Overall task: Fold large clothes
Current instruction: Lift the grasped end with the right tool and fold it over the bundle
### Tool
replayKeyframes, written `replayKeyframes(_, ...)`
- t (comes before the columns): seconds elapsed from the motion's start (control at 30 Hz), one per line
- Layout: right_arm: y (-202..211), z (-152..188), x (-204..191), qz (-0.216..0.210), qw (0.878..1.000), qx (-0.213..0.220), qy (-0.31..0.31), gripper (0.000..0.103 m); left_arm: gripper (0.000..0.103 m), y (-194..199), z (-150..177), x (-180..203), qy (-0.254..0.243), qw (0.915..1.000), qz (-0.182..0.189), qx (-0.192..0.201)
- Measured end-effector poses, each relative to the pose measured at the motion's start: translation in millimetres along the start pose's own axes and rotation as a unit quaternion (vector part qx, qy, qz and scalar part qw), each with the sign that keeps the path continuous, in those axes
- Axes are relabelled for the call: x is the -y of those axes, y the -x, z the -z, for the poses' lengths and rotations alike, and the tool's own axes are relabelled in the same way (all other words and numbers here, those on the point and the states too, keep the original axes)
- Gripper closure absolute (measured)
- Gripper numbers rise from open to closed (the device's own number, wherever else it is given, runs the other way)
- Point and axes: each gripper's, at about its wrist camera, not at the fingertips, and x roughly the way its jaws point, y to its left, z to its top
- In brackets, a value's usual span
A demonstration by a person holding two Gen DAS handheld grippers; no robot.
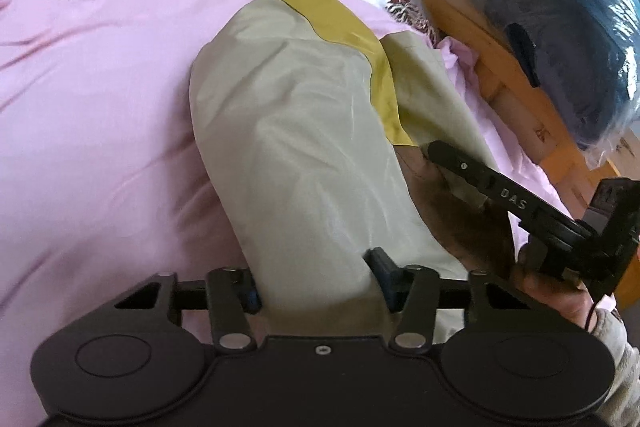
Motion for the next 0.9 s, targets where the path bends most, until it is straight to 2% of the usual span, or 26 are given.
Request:
replayKeyframes(0.1,16,-10,-10,-0.009,1.000,0.024,-0.007,0.096,0.056,15,-6,2,-0.007,0.9999,0.003,0.011)
replayKeyframes(0.3,44,-45,-55,-0.037,0.996,0.075,0.028,0.096,0.057,59,-24,-10,-0.019,0.9986,0.014,0.048)
replayKeyframes(0.4,37,-64,-77,-0.055,0.994,0.089,0.021,0.096,0.057,81,-35,-22,-0.020,0.9978,0.000,0.064)
replayKeyframes(0.57,4,-78,-114,-0.090,0.991,0.101,0.013,0.096,0.057,109,-47,-55,-0.015,0.9955,-0.046,0.082)
replayKeyframes(0.7,-38,-77,-131,-0.131,0.988,0.081,-0.020,0.096,0.056,112,-50,-88,-0.003,0.9941,-0.082,0.071)
replayKeyframes(0.83,-85,-57,-136,-0.130,0.991,0.029,-0.032,0.095,0.055,90,-38,-119,0.021,0.9932,-0.108,0.038)
replayKeyframes(0.9,-107,-44,-137,-0.113,0.993,-0.007,-0.026,0.094,0.053,77,-25,-129,0.039,0.9921,-0.117,0.023)
